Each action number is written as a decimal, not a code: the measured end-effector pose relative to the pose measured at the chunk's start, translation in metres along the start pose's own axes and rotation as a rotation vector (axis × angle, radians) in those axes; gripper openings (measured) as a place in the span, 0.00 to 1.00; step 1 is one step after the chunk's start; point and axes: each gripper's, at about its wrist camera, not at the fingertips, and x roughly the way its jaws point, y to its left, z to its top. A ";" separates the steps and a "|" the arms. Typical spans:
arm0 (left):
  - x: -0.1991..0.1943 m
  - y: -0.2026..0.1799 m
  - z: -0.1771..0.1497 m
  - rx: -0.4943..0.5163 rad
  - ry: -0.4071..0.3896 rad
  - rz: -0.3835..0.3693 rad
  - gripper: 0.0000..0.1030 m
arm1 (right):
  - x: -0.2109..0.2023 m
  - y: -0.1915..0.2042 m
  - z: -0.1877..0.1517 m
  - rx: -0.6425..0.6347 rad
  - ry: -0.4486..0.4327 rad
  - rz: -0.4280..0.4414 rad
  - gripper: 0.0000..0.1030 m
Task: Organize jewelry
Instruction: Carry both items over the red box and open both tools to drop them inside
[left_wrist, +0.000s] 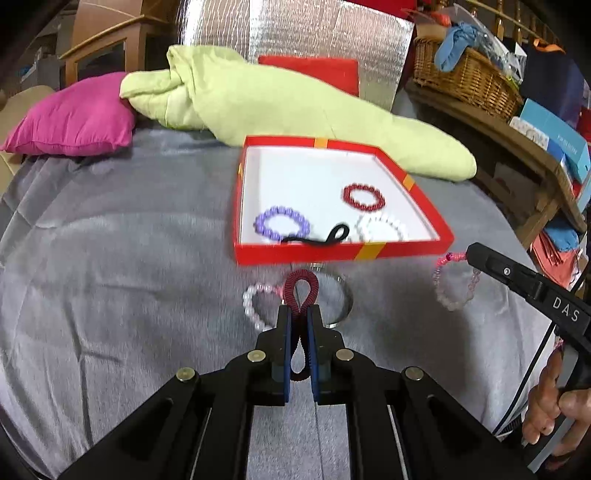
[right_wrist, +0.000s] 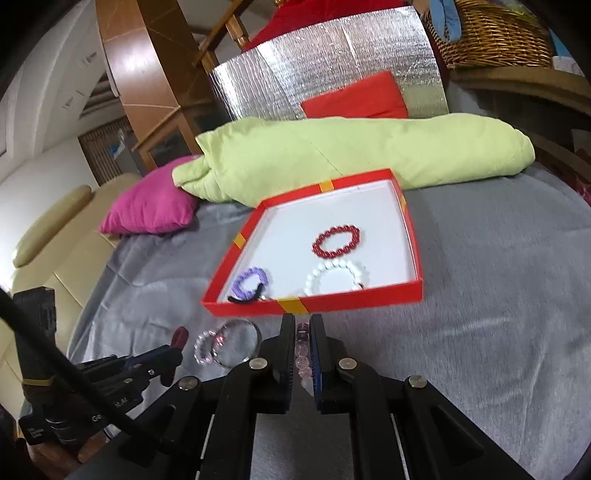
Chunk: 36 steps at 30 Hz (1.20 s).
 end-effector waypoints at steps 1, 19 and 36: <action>0.000 -0.001 0.002 0.002 -0.008 -0.001 0.08 | -0.001 0.001 0.002 0.002 -0.005 0.004 0.09; 0.046 -0.001 0.070 -0.019 -0.039 -0.079 0.08 | 0.050 0.008 0.069 0.045 -0.015 0.109 0.09; 0.140 0.018 0.126 -0.079 0.074 -0.131 0.09 | 0.188 -0.012 0.127 0.250 0.114 0.176 0.09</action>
